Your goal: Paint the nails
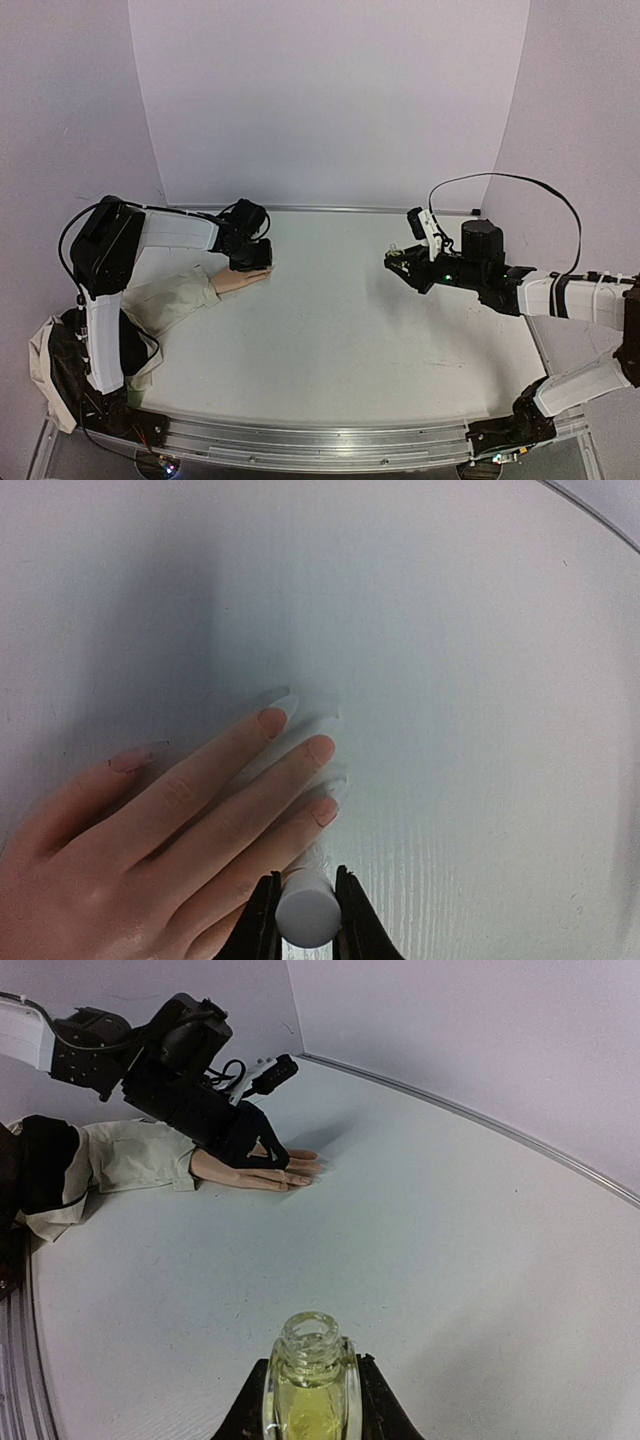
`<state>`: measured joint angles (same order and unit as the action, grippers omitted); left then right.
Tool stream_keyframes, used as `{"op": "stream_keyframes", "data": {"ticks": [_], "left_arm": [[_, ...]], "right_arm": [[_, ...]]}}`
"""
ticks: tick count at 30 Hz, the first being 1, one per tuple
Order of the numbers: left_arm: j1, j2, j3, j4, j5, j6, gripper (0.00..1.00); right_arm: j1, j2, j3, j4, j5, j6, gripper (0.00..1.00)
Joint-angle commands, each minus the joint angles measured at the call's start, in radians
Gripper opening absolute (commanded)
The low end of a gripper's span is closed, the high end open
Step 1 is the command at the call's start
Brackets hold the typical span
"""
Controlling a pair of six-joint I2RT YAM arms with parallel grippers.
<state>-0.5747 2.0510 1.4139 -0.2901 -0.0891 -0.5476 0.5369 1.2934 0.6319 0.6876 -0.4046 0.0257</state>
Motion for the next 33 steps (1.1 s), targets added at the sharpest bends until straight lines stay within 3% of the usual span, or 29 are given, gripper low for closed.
{"op": "stream_keyframes", "data": {"ticks": [1,33], "left_arm": [[0.005,0.013,0.043,-0.001,-0.002,0.009,0.0],[0.004,0.004,0.081,-0.002,0.041,0.031,0.0]], "right_arm": [[-0.005,-0.008,0.009,0.061,-0.023,0.008,0.0],[-0.005,0.001,0.013,0.063,-0.028,0.011,0.0]]}}
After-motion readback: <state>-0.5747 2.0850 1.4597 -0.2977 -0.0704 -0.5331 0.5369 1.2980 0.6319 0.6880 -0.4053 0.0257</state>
